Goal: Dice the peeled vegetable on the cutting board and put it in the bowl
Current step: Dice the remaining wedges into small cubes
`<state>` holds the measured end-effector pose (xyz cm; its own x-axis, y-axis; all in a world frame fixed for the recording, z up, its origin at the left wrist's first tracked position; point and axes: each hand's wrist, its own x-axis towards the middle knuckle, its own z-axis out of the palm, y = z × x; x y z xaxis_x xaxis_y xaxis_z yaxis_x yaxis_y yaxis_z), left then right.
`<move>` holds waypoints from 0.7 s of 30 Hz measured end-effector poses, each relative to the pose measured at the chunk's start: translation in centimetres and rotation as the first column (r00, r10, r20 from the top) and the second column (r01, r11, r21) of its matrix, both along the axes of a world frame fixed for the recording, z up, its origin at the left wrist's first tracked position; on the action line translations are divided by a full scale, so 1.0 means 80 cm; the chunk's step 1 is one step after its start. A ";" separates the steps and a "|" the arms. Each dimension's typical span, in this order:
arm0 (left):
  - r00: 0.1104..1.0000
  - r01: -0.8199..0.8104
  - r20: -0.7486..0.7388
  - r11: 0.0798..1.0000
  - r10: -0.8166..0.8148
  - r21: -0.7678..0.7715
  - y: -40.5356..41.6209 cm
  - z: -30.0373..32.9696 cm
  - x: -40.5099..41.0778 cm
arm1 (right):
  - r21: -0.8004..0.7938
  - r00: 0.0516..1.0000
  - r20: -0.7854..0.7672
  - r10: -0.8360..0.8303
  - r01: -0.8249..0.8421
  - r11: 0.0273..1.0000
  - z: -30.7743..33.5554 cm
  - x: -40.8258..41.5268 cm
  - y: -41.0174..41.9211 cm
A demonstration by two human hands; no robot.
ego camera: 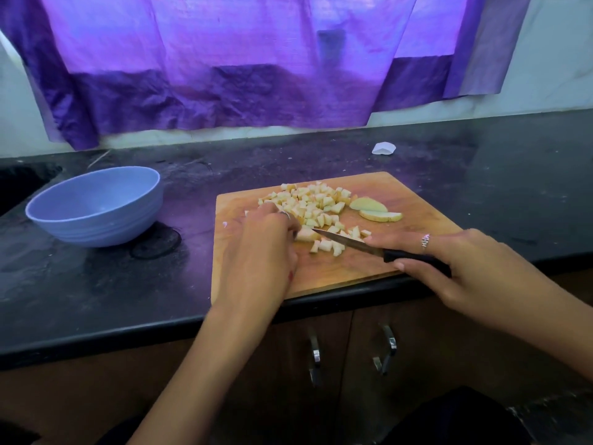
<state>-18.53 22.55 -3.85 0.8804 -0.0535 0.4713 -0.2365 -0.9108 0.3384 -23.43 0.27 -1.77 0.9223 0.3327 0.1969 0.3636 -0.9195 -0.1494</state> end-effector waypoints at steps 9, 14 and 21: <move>0.965 0.239 -0.164 0.944 -0.205 0.226 0.026 0.015 0.028 | -0.091 0.995 0.047 0.086 -0.081 0.993 -0.008 0.000 0.017; 0.973 0.223 -0.117 0.932 -0.197 0.287 0.026 0.016 0.019 | -0.178 0.996 0.084 -0.010 0.025 0.984 -0.001 0.011 -0.002; 0.981 0.165 -0.138 0.959 -0.135 0.232 0.036 0.010 -0.006 | 0.035 1.000 -0.001 0.010 -0.010 0.999 -0.005 0.016 -0.006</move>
<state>-19.02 25.42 -3.02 0.9027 -0.2884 0.3195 -0.3480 -0.9258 0.1475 -22.13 -0.18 -2.15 0.9192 0.3347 0.2075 0.3725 -0.9100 -0.1820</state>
